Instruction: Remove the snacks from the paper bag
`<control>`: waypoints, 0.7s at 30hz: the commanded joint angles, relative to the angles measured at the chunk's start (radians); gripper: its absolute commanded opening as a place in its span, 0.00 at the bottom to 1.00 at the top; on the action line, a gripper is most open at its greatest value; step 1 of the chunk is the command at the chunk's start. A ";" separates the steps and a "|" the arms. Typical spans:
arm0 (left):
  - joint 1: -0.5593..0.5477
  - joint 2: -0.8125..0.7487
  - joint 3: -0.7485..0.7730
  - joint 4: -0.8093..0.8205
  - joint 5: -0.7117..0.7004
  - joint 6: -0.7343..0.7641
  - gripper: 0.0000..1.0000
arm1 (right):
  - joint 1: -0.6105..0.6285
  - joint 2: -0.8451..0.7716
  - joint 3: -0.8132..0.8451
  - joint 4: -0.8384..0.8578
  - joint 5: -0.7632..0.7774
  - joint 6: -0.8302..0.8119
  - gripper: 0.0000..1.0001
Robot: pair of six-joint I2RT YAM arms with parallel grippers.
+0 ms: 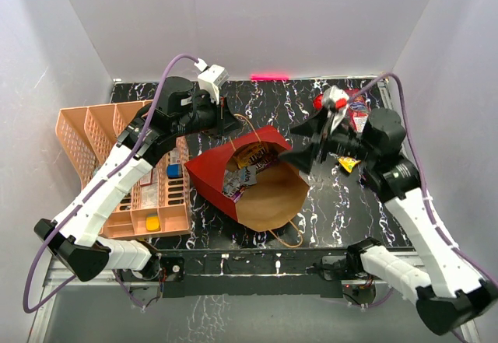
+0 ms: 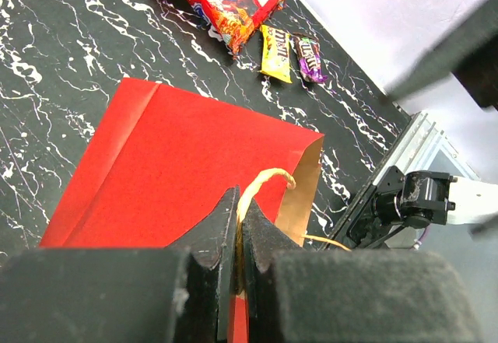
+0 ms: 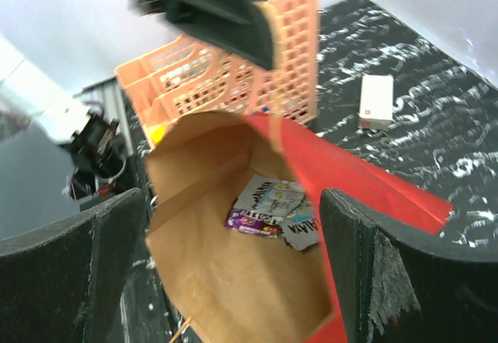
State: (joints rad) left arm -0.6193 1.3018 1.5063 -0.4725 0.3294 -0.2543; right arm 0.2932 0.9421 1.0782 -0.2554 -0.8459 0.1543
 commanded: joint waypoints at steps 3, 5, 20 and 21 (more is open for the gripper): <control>-0.003 -0.011 0.021 0.014 0.007 0.006 0.00 | 0.254 -0.124 -0.031 -0.163 0.243 -0.343 0.98; -0.003 -0.009 0.022 0.015 0.011 0.004 0.00 | 0.331 -0.119 -0.026 -0.212 0.355 -0.414 0.98; -0.003 -0.025 -0.005 0.024 0.007 0.004 0.00 | 0.613 -0.163 -0.362 -0.087 0.531 -1.371 0.98; -0.003 -0.027 -0.004 0.021 0.005 0.005 0.00 | 0.613 -0.134 -0.364 -0.066 0.539 -1.408 0.98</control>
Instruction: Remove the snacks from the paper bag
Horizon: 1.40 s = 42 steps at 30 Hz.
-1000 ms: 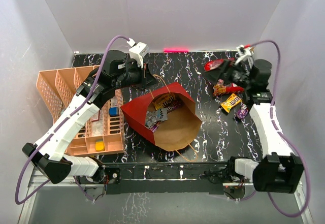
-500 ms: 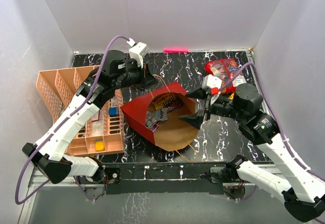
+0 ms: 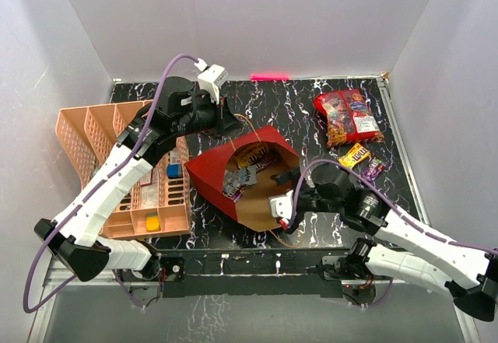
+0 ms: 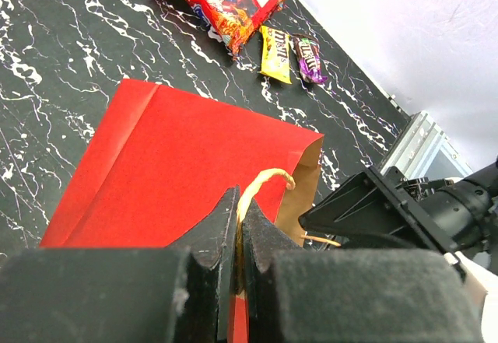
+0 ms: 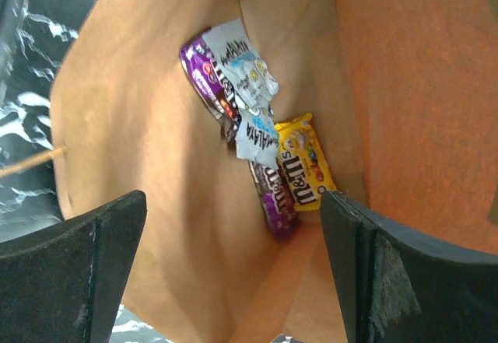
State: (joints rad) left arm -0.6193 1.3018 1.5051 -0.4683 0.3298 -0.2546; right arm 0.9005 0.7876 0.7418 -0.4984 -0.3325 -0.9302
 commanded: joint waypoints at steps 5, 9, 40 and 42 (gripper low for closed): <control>-0.003 -0.038 -0.006 0.012 0.010 0.004 0.00 | 0.056 0.184 0.001 0.203 0.103 -0.478 0.99; -0.003 -0.046 -0.017 0.022 0.027 -0.006 0.00 | 0.070 0.257 -0.032 0.227 0.140 -0.558 0.90; -0.040 -0.073 -0.026 0.025 0.037 -0.010 0.00 | -0.084 0.799 -0.113 0.957 0.077 -0.394 0.55; -0.041 -0.074 -0.027 0.024 0.037 -0.009 0.00 | -0.090 0.825 -0.116 0.997 0.081 -0.385 0.52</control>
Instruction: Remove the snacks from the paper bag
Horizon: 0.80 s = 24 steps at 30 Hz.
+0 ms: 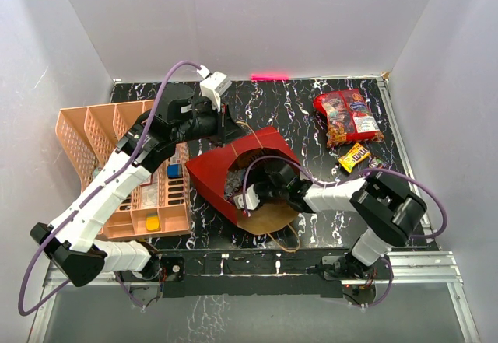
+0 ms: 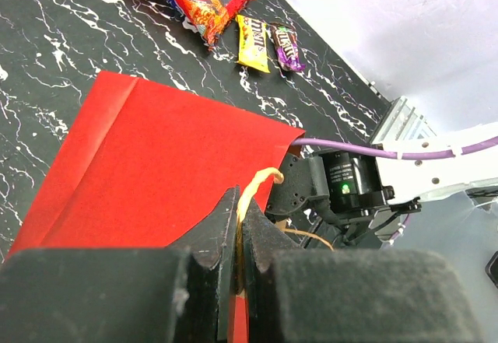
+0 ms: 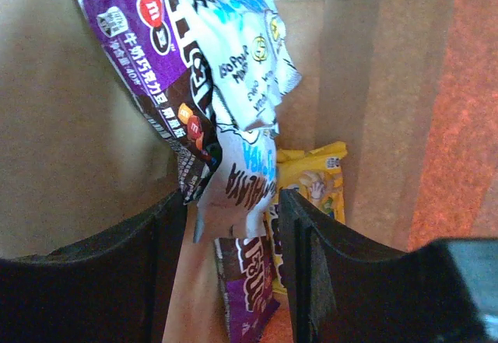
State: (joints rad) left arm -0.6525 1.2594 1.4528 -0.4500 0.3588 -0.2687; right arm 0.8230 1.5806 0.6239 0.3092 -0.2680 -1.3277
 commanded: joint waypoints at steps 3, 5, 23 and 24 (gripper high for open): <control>-0.013 -0.032 0.021 0.004 0.008 0.005 0.00 | -0.016 0.068 0.003 0.235 0.018 0.021 0.46; -0.013 -0.031 0.020 0.002 0.007 0.006 0.00 | -0.016 0.089 0.009 0.254 0.024 0.034 0.38; -0.015 -0.026 0.017 -0.005 -0.013 0.014 0.00 | -0.015 0.003 0.091 0.062 -0.008 0.122 0.08; -0.015 -0.026 0.019 -0.005 -0.016 0.013 0.00 | -0.015 -0.013 0.090 0.050 -0.015 0.153 0.08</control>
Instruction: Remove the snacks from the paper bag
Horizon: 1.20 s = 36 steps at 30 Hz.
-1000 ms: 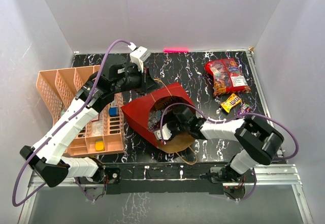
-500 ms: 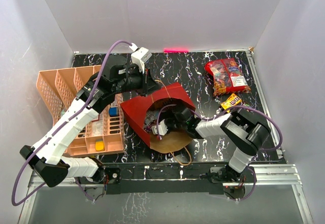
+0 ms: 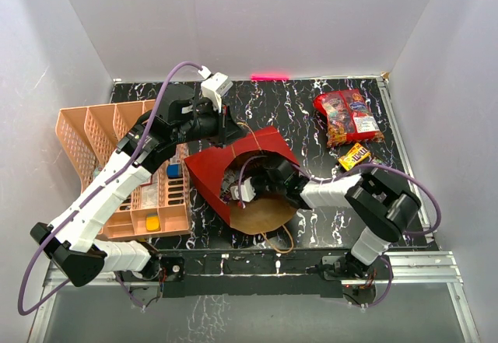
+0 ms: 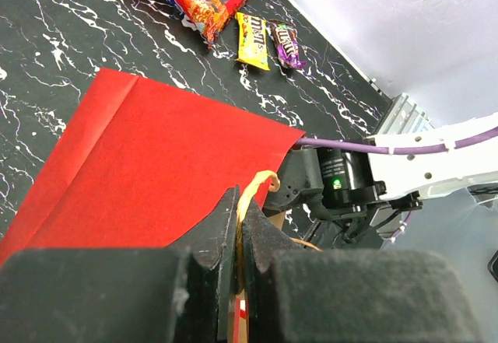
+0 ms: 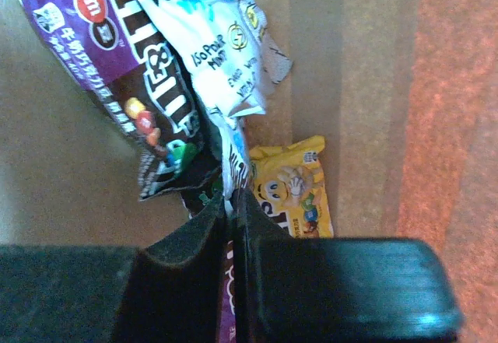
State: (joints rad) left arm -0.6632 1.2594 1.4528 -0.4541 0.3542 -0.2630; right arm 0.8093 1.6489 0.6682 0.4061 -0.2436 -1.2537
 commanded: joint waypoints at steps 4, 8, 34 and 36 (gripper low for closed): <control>-0.004 -0.027 0.028 -0.011 -0.040 0.012 0.00 | 0.006 -0.199 0.024 -0.127 -0.064 0.190 0.08; -0.004 -0.024 0.040 -0.025 -0.062 0.029 0.00 | 0.017 -0.361 -0.015 -0.248 -0.071 0.305 0.08; -0.004 0.031 0.067 -0.025 -0.203 0.032 0.00 | 0.027 -0.740 0.599 -0.497 0.462 1.389 0.08; -0.004 0.028 0.064 -0.024 -0.199 0.029 0.00 | 0.026 -0.696 0.633 -0.474 0.706 1.436 0.08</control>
State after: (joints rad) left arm -0.6636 1.3018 1.4986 -0.4816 0.1688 -0.2356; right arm 0.8360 0.8776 1.2243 -0.1318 0.0288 0.0093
